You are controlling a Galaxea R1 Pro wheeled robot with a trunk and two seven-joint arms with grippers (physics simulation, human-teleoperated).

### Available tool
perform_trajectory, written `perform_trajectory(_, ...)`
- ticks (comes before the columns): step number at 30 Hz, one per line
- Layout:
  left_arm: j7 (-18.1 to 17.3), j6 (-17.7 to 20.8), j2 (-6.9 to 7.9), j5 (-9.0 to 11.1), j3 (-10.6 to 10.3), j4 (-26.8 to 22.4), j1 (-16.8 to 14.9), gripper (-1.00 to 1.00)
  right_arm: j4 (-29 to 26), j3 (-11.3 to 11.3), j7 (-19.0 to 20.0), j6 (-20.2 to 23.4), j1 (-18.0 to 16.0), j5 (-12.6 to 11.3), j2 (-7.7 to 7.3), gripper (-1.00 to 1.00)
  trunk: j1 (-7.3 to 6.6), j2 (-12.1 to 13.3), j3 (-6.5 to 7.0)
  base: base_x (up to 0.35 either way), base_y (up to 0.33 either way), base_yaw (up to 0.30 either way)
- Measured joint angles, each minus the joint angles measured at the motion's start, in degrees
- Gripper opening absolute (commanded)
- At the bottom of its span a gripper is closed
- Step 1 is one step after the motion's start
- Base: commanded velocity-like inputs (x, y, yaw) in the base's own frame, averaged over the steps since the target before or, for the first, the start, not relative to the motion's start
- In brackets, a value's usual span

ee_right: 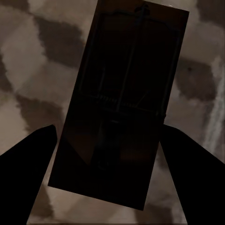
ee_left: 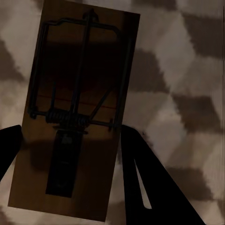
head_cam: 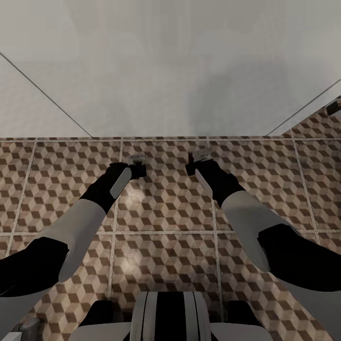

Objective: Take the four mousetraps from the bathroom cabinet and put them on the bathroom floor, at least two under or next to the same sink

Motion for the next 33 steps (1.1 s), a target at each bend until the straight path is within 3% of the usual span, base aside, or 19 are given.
perform_trajectory(11, -0.1, 0.1, -1.02, 0.1, 0.0, -2.3, 0.0, -1.00, -0.3, -0.1, -2.6, 2.9, -1.8, 0.0, -0.13, -1.00, 0.00, 0.0, 0.00, 0.000, 0.000, 0.000)
perform_trajectory(33, -0.1, 0.1, -1.40, 0.1, -0.1, -2.5, 0.0, -1.00, 0.6, -0.1, -2.8, 3.5, -3.7, -0.1, -0.07, -1.00, 0.00, 0.0, 0.00, 0.000, 0.000, 0.000)
